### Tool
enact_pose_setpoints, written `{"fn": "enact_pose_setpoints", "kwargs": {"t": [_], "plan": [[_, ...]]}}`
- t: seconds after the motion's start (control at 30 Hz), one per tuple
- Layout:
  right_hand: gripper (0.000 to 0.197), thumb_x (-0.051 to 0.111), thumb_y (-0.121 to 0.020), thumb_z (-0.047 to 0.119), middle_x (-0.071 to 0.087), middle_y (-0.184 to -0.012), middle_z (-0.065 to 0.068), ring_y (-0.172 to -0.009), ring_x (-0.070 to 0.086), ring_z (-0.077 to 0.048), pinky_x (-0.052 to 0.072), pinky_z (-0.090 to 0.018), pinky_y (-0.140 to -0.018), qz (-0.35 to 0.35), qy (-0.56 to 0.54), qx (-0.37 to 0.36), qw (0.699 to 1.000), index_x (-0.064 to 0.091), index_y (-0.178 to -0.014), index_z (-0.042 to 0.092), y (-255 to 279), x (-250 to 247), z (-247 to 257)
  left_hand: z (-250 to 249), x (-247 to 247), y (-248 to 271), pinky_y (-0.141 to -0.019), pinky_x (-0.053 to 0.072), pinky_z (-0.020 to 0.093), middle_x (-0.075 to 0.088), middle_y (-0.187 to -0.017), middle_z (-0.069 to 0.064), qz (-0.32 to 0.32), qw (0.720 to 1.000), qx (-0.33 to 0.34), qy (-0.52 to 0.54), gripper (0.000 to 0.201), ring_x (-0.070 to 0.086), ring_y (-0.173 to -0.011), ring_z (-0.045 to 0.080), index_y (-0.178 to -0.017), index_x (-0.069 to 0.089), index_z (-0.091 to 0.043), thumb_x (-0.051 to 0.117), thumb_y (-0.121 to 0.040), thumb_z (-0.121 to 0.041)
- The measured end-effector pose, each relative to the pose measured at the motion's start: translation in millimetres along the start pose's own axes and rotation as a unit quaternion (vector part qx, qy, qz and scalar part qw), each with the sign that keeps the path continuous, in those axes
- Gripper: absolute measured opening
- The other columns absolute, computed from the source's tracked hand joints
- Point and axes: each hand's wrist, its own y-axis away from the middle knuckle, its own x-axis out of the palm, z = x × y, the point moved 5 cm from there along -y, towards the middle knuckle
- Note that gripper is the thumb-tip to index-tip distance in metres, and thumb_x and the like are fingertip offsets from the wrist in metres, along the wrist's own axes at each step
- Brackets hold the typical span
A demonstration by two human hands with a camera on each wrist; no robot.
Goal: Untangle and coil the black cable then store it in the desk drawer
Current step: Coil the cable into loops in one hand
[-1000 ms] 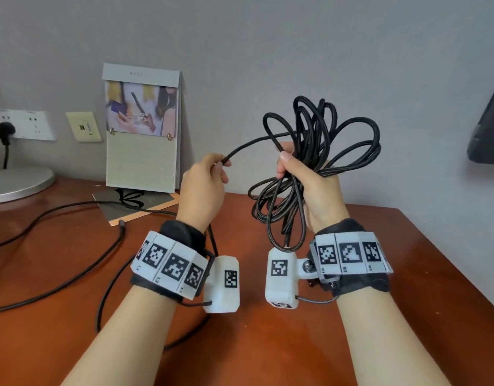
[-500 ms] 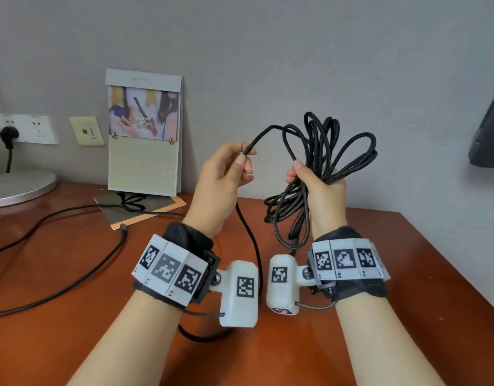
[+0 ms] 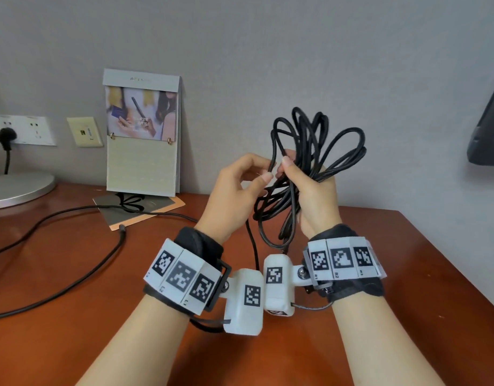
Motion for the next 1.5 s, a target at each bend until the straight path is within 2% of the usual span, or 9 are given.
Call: {"fn": "enact_pose_setpoints", "kwargs": {"t": [0.33,0.47,0.8,0.97,1.07,1.17,1.3,1.4,1.5], "plan": [[0.026,0.063,-0.086,0.013,0.07,-0.098,-0.005,-0.098,0.066,-0.017,0.049,-0.039,-0.098,0.044,-0.026,0.045,0.998,0.065,-0.109,0.001,4.5,6.9,1.2,-10.5,-1.6,2.0,-0.067,0.043,0.009,0.055,-0.091,-0.007,-0.013,0.994,0.056,-0.088,0.019,0.052,-0.075,0.002,-0.087,0.058,-0.03,0.063,-0.088,-0.012],[0.011,0.067,-0.082,0.01,0.072,-0.093,-0.004,-0.099,0.067,-0.02,0.047,-0.045,-0.1,0.068,0.0,0.045,0.997,0.07,-0.093,0.012,6.8,10.5,1.6,-9.2,-4.9,2.5,-0.068,0.044,0.009,0.053,-0.091,-0.005,-0.016,0.993,0.065,-0.093,0.023,0.048,-0.075,-0.001,-0.089,0.063,-0.033,0.064,-0.087,-0.01],[0.017,0.065,-0.083,0.0,0.071,-0.095,-0.011,-0.094,0.067,-0.02,0.052,-0.029,-0.088,0.057,0.041,-0.011,0.997,0.067,-0.099,0.0,6.1,12.0,3.8,0.9,-3.7,4.3,-0.086,0.05,0.027,0.062,-0.104,-0.002,-0.026,0.994,-0.078,0.073,0.015,0.061,-0.089,0.006,-0.105,0.06,-0.015,0.061,-0.09,-0.017],[0.016,0.065,-0.083,0.002,0.072,-0.092,0.001,-0.095,0.067,-0.012,0.052,-0.024,-0.082,0.135,0.087,-0.015,0.987,0.069,-0.094,0.014,11.1,22.8,2.7,5.3,-6.3,2.8,-0.098,0.047,0.026,0.056,-0.13,-0.002,0.069,0.983,-0.121,0.116,0.068,0.056,-0.117,0.005,-0.135,0.038,-0.016,0.066,-0.077,-0.038],[0.025,0.06,-0.087,0.003,0.07,-0.096,0.005,-0.096,0.066,-0.008,0.053,-0.028,-0.086,0.182,0.159,-0.029,0.97,0.067,-0.092,0.026,20.0,38.0,-3.2,2.7,-9.4,2.4,-0.083,0.051,0.018,0.064,-0.114,0.001,0.068,0.979,-0.104,0.16,0.077,0.064,-0.104,0.007,-0.127,0.042,-0.009,0.078,-0.061,-0.025],[0.032,0.052,-0.091,0.004,0.063,-0.083,0.017,-0.075,0.06,0.01,0.048,-0.006,-0.07,0.189,0.183,-0.016,0.965,0.059,-0.082,0.034,24.7,41.8,-6.9,4.4,-11.6,2.2,-0.079,0.05,0.015,0.063,-0.11,-0.001,0.056,0.99,-0.098,0.081,0.089,0.064,-0.098,0.002,-0.125,0.041,-0.01,0.086,-0.051,-0.028],[0.021,0.048,-0.093,0.008,0.054,-0.074,0.016,-0.06,0.05,0.011,0.04,0.0,-0.053,0.2,0.235,0.025,0.951,0.057,-0.082,0.024,24.9,41.8,-17.8,2.7,-13.9,1.1,-0.094,0.046,0.018,0.049,-0.133,-0.001,0.066,0.995,-0.072,0.024,0.117,0.056,-0.114,0.004,-0.143,0.019,-0.023,0.091,-0.051,-0.031],[0.017,0.047,-0.095,0.008,0.052,-0.082,0.018,-0.082,0.056,-0.003,0.04,-0.004,-0.057,0.182,0.214,0.032,0.959,0.055,-0.097,0.023,27.0,39.9,-24.6,-2.1,-11.2,1.6,-0.103,0.045,0.038,0.034,-0.144,0.001,0.087,0.995,-0.047,0.017,0.122,0.052,-0.123,0.017,-0.142,0.012,-0.036,0.086,-0.045,-0.042],[0.03,0.05,-0.091,-0.004,0.054,-0.088,0.012,-0.08,0.056,-0.002,0.044,-0.003,-0.055,0.175,0.159,0.089,0.968,0.056,-0.117,0.012,25.9,34.4,-35.4,-7.4,-6.4,2.3,-0.105,0.043,0.033,0.025,-0.146,0.005,0.101,0.995,-0.014,-0.01,0.123,0.046,-0.128,0.02,-0.143,0.008,-0.031,0.087,-0.048,-0.037]]}}
